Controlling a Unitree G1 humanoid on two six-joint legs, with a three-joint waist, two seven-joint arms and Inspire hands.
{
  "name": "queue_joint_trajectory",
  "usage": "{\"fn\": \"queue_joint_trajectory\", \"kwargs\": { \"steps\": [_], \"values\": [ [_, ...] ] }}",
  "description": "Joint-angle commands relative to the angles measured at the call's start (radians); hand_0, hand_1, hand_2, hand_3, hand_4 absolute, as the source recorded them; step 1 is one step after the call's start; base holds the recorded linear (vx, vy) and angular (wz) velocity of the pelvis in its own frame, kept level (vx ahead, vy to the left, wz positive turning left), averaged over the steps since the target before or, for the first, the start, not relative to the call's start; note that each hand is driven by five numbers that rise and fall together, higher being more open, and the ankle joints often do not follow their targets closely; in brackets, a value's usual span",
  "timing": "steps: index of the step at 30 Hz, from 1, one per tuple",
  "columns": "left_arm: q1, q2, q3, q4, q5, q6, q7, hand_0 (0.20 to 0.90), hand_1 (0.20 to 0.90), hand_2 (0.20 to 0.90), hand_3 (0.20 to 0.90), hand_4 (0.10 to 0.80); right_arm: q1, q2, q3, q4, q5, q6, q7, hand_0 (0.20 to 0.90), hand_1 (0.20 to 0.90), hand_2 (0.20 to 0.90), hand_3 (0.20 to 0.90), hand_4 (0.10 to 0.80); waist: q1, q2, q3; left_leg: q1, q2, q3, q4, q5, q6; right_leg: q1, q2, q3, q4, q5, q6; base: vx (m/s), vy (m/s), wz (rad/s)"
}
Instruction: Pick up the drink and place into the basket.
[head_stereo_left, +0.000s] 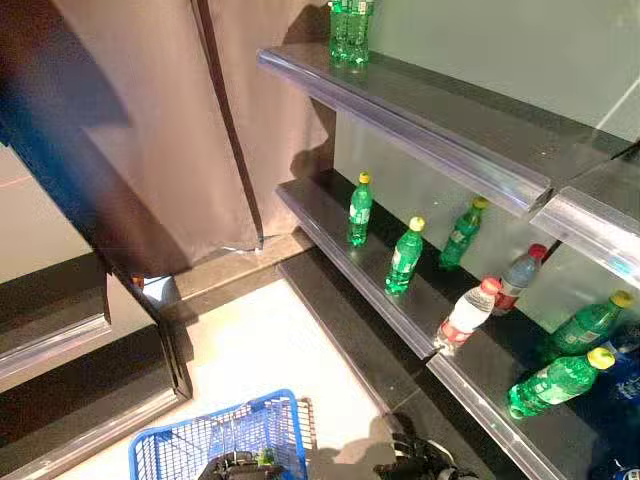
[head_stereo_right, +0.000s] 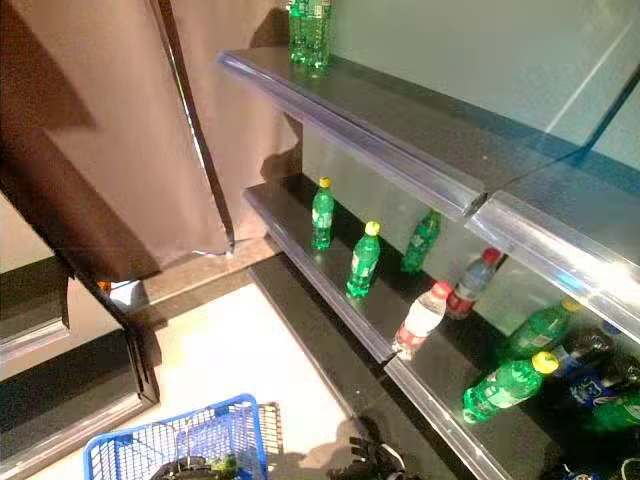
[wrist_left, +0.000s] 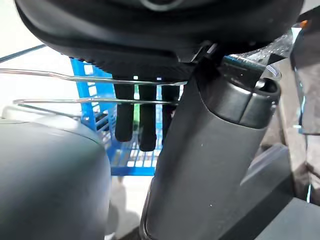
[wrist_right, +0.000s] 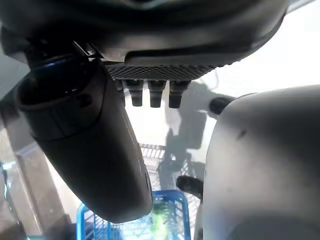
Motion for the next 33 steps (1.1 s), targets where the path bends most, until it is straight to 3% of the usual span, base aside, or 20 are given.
{"fn": "queue_joint_trajectory", "kwargs": {
  "steps": [1, 17, 20, 22, 24, 29, 33],
  "values": [
    [-0.102, -0.048, -0.01, -0.061, 0.017, -0.123, -0.111, 0.3, 0.3, 0.3, 0.2, 0.1, -0.034, 0.018, 0.017, -0.001, 0.003, -0.061, 0.033, 0.9, 0.9, 0.9, 0.9, 0.8, 0.005, -0.006, 0.026, 0.025, -0.033, -0.016, 0.0, -0.078, 0.037, -0.049, -0.013, -0.018, 0.019, 0.038, -0.003, 0.0, 0.0, 0.0],
    [-0.093, -0.05, -0.005, -0.062, 0.007, -0.146, -0.115, 0.3, 0.3, 0.3, 0.2, 0.1, -0.03, 0.017, 0.029, -0.007, -0.026, -0.064, 0.062, 0.9, 0.9, 0.9, 0.9, 0.8, 0.012, -0.007, 0.035, 0.023, -0.032, -0.027, 0.0, -0.076, 0.036, -0.047, -0.007, -0.022, 0.02, 0.033, -0.008, 0.0, 0.0, 0.0],
    [-0.091, -0.051, -0.004, -0.061, 0.009, -0.148, -0.114, 0.3, 0.3, 0.3, 0.2, 0.1, -0.03, 0.015, 0.033, -0.011, -0.049, -0.096, 0.038, 0.9, 0.9, 0.9, 0.9, 0.8, 0.012, -0.006, 0.035, 0.023, -0.033, -0.031, 0.0, -0.076, 0.037, -0.046, -0.007, -0.024, 0.019, 0.033, -0.009, 0.0, 0.0, 0.0],
    [-0.088, -0.05, -0.005, -0.068, 0.01, -0.144, -0.113, 0.3, 0.3, 0.3, 0.2, 0.1, -0.03, 0.007, 0.039, -0.031, -0.137, -0.176, -0.041, 0.9, 0.9, 0.9, 0.9, 0.8, 0.012, -0.004, 0.035, 0.024, -0.034, -0.033, 0.0, -0.077, 0.037, -0.044, -0.008, -0.025, 0.019, 0.033, -0.007, 0.0, 0.0, 0.0],
    [-0.084, -0.048, -0.004, -0.092, 0.016, -0.129, -0.103, 0.3, 0.3, 0.3, 0.2, 0.1, -0.03, -0.015, 0.065, -0.127, -0.195, -0.21, -0.076, 0.9, 0.9, 0.9, 0.9, 0.8, 0.011, -0.006, 0.037, 0.025, -0.036, -0.038, 0.0, -0.078, 0.037, -0.044, -0.008, -0.023, 0.02, 0.034, -0.005, 0.0, 0.0, 0.0],
    [-0.067, -0.013, -0.007, -0.171, 0.027, -0.089, -0.096, 0.3, 0.3, 0.3, 0.2, 0.1, -0.037, -0.106, 0.124, -0.515, -0.196, -0.132, -0.089, 0.9, 0.9, 0.9, 0.9, 0.8, 0.007, -0.018, 0.043, 0.026, -0.035, -0.038, 0.0, -0.079, 0.037, -0.046, -0.009, -0.019, 0.019, 0.035, -0.003, -0.009, -0.025, 0.0],
    [-0.048, 0.005, -0.017, -0.215, 0.032, -0.081, -0.096, 0.3, 0.3, 0.3, 0.2, 0.1, -0.055, -0.174, 0.128, -0.702, -0.163, -0.16, -0.057, 0.9, 0.9, 0.9, 0.9, 0.8, 0.006, -0.022, 0.042, 0.026, -0.031, -0.033, 0.0, -0.081, 0.037, -0.049, -0.008, -0.016, 0.021, 0.035, -0.003, -0.001, -0.008, 0.0]
  ]
}}
